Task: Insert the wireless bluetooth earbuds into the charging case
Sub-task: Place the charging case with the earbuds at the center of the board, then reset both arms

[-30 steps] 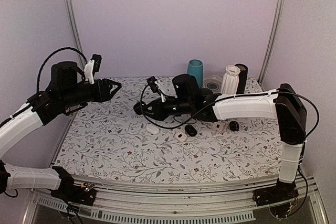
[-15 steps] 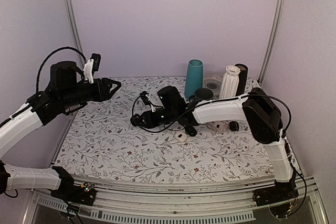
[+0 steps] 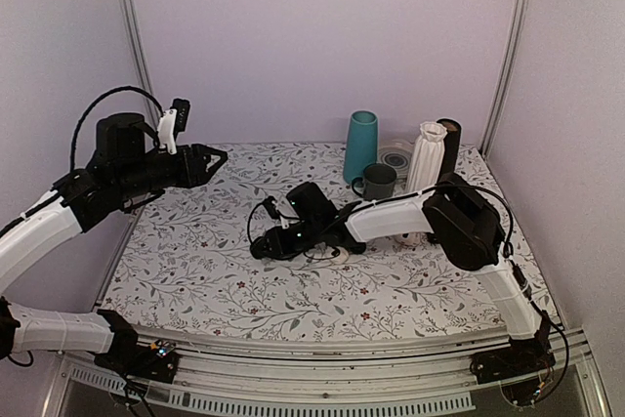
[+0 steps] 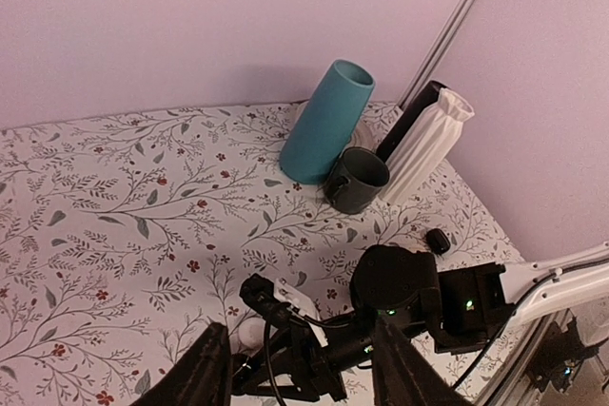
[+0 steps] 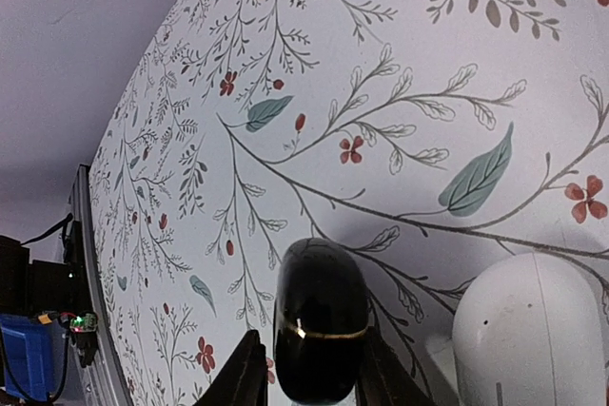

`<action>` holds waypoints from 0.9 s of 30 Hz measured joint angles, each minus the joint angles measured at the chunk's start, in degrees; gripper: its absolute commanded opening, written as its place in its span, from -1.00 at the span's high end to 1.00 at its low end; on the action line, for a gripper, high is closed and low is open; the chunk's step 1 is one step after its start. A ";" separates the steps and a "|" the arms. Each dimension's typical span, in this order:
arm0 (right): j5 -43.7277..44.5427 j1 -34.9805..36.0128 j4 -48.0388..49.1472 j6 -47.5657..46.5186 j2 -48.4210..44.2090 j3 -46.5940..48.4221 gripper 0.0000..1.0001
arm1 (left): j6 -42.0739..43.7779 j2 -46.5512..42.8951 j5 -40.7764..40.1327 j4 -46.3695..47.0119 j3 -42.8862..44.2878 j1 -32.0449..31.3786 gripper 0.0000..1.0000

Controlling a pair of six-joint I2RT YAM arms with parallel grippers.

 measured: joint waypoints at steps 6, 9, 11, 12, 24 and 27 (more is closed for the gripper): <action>0.50 0.02 -0.42 0.42 0.00 0.26 0.03 | -0.02 0.17 0.22 0.57 0.00 0.00 -0.02; 1.31 0.02 -1.01 0.17 0.00 0.33 -0.09 | -0.02 0.15 0.22 0.63 0.00 0.04 -0.02; 1.64 0.02 -1.36 -0.13 0.00 0.39 -0.15 | -0.02 0.15 0.22 0.63 0.00 0.07 -0.03; 1.90 0.02 -1.55 -0.31 0.00 0.57 -0.18 | -0.02 0.15 0.22 0.63 0.00 0.07 -0.02; 6.84 0.13 -4.61 -3.87 -7.52 -0.42 -0.68 | 0.20 0.13 0.20 0.68 0.00 0.13 -0.46; 8.07 0.13 -4.79 -4.94 -10.97 -1.60 -0.72 | 0.31 0.13 0.15 0.76 0.00 0.17 -0.68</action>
